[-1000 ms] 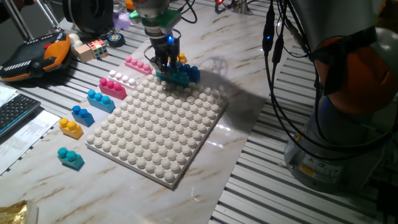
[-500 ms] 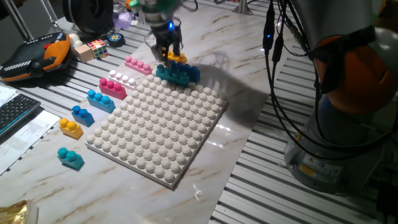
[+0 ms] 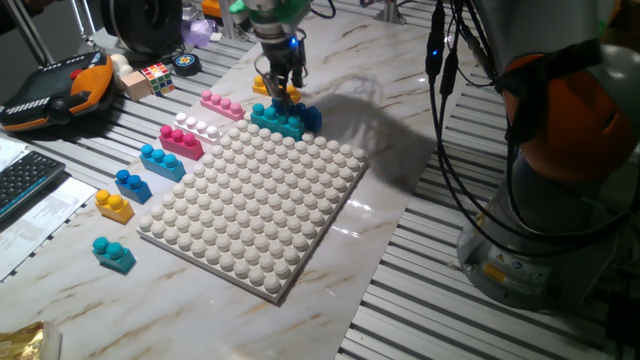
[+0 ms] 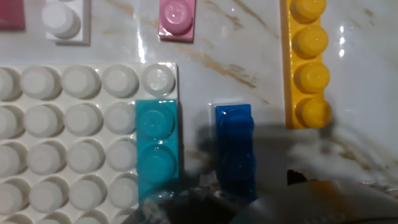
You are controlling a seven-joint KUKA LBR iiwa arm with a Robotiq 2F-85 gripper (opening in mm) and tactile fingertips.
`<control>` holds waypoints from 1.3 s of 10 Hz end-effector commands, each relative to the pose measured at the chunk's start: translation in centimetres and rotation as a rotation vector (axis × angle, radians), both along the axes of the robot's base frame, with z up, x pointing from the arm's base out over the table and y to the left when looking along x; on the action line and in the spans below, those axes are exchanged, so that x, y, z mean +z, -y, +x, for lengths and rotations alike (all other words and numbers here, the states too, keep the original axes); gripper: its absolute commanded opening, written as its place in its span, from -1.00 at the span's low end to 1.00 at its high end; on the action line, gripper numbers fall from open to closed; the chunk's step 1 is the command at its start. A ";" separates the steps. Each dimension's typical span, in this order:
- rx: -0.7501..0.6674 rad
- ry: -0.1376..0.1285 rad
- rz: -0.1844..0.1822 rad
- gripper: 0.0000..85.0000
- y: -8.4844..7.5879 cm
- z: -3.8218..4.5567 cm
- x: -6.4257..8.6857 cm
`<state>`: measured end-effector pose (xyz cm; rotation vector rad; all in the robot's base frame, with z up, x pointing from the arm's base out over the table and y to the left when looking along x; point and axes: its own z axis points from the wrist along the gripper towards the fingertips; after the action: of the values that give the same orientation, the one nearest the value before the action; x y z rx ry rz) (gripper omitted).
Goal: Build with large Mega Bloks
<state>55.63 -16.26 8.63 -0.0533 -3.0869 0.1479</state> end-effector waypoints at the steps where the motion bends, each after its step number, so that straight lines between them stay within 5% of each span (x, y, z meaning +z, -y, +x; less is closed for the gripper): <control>1: 0.000 0.001 -0.002 0.40 -0.1 0.07 -0.4; 4: 0.019 0.019 0.031 0.37 0.8 0.34 -2.5; 8: 0.003 0.056 0.029 0.35 0.0 0.09 -4.1; 11: 0.043 0.060 0.039 -0.26 0.5 0.04 -4.6; 13: 0.049 0.040 0.058 -0.47 0.5 0.09 -4.4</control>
<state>55.87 -16.79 4.31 0.0222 -3.1338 0.0608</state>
